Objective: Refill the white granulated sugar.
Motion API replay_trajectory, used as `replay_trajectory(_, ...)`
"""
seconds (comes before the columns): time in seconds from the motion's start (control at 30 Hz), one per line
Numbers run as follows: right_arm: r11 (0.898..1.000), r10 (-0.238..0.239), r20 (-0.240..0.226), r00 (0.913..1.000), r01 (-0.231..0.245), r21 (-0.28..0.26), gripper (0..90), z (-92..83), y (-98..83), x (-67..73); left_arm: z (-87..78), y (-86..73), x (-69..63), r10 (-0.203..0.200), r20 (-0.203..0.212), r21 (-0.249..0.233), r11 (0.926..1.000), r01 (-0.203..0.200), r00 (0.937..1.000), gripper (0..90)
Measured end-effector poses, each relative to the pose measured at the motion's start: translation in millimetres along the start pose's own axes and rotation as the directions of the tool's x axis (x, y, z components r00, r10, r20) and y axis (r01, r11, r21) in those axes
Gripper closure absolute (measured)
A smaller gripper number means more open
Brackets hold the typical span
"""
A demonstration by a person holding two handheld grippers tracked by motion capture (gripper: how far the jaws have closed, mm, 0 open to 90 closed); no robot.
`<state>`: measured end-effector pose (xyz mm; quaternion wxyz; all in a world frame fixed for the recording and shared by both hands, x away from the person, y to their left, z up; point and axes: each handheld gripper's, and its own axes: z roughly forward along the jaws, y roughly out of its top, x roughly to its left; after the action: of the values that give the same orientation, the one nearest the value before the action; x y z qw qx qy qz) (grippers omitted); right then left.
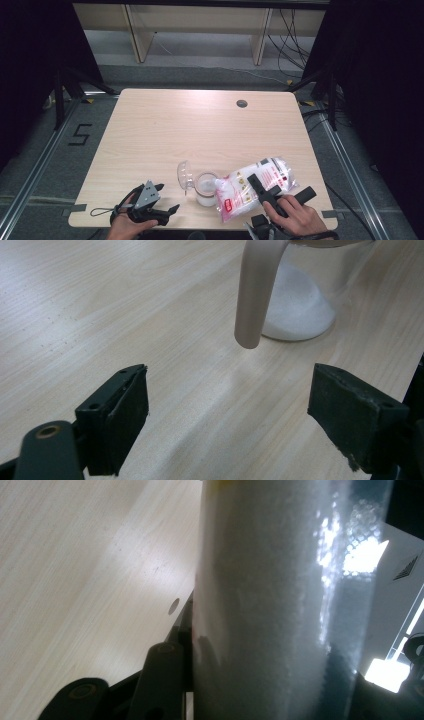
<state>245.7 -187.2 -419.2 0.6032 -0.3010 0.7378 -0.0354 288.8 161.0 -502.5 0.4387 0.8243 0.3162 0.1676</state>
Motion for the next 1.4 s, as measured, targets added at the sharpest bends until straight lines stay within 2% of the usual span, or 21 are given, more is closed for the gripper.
replay_trajectory(0.07,1.0,-0.001,0.001,1.0,0.001,0.001,66.8,0.0,0.1,0.0,-0.4,0.1,0.8,0.015,-0.005,0.007,0.9999,-0.015,0.9999,16.1)
replay_trajectory(0.2,1.0,-0.004,-0.001,1.0,0.004,0.002,66.8,-0.6,0.1,-0.1,0.1,0.0,-0.1,-0.002,-0.002,-0.001,1.0,0.002,1.0,16.1)
replay_trajectory(0.33,1.0,-0.008,-0.002,1.0,0.008,0.001,66.8,-0.3,0.2,-0.2,0.1,0.0,0.3,-0.001,-0.002,-0.003,1.0,0.001,1.0,16.1)
replay_trajectory(0.37,1.0,-0.021,-0.001,0.9998,0.021,-0.006,66.8,0.7,0.7,-1.0,0.4,-0.1,-0.6,-0.009,0.0,-0.01,0.9999,0.009,1.0,16.1)
replay_trajectory(0.47,1.0,-0.024,-0.007,0.9997,0.024,0.002,66.8,0.3,1.3,-0.3,-0.6,0.2,0.6,0.007,-0.009,0.006,1.0,-0.007,0.9999,16.1)
replay_trajectory(0.5,1.0,-0.015,-0.012,0.9998,0.015,0.005,66.8,0.1,1.7,0.2,0.4,0.0,-0.6,-0.01,0.0,-0.01,0.9999,0.01,1.0,16.1)
replay_trajectory(0.63,1.0,-0.029,-0.005,0.9996,0.029,0.002,66.9,-0.2,1.2,-0.4,0.1,0.1,-0.7,-0.008,-0.004,-0.007,0.9999,0.008,1.0,16.1)
replay_trajectory(0.67,1.0,-0.031,-0.005,0.9995,0.031,0.003,66.9,-0.3,1.2,-0.5,-0.7,0.4,0.3,0.004,-0.009,0.002,1.0,-0.004,1.0,16.1)
replay_trajectory(0.87,1.0,-0.024,-0.006,0.9997,0.024,-0.001,67.0,0.2,1.4,-0.9,-0.1,0.2,0.1,-0.005,0.002,-0.007,1.0,0.005,1.0,16.1)
replay_trajectory(0.9,1.0,-0.029,-0.008,0.9995,0.029,-0.001,67.0,0.4,1.8,-0.3,-0.6,0.6,0.8,0.008,-0.001,0.002,1.0,-0.008,1.0,16.2)
replay_trajectory(1.13,1.0,-0.024,-0.017,0.9996,0.024,0.001,67.1,0.6,2.4,0.4,0.0,0.2,-0.2,-0.002,0.0,-0.003,1.0,0.002,1.0,16.2)
replay_trajectory(1.4,0.999,-0.048,-0.011,0.9988,0.048,0.003,67.1,0.7,3.3,0.4,-0.4,0.3,0.5,0.004,-0.002,-0.002,1.0,-0.004,1.0,16.2)
